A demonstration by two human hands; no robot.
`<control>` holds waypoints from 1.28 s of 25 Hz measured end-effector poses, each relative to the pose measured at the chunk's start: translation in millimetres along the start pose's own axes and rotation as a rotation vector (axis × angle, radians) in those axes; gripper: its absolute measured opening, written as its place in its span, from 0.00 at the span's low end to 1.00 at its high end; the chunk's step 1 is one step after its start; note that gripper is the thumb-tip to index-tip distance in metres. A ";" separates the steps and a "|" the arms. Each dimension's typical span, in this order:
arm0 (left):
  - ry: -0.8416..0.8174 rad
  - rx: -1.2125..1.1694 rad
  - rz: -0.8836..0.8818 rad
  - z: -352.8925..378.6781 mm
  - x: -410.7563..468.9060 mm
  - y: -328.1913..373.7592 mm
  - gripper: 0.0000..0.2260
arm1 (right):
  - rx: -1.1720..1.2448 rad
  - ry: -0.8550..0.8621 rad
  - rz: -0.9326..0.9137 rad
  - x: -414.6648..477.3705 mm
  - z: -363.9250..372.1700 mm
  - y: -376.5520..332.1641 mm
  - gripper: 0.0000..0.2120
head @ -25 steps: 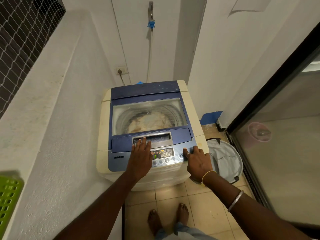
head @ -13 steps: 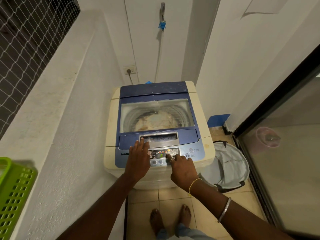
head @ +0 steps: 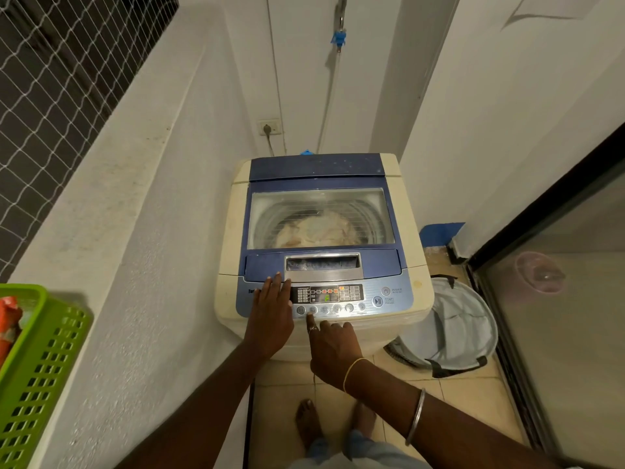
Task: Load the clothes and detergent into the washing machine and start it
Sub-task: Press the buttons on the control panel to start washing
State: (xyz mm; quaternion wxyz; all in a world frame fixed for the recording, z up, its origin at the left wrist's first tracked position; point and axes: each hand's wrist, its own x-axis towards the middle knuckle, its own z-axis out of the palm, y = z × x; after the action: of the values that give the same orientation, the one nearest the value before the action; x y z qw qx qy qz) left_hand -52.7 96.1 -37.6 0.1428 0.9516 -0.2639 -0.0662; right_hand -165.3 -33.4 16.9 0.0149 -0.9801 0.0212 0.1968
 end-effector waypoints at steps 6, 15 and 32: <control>-0.002 -0.014 -0.006 2.0 -4.7 -5.1 0.25 | 0.029 -0.009 0.029 0.4 -0.4 -5.7 0.41; 0.017 -0.041 0.035 -1.0 0.3 -0.3 0.23 | 0.045 -0.025 0.053 1.9 1.7 -1.2 0.41; 0.010 -0.018 0.086 -9.6 13.5 14.4 0.24 | 0.061 0.046 0.004 10.0 -13.3 21.1 0.32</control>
State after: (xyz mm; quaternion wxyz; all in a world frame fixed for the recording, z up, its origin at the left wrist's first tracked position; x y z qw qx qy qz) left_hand -46.3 79.5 -24.7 0.1556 0.9384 -0.3030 -0.0576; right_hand -152.0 -55.3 24.8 0.0436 -0.9835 0.0295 0.1733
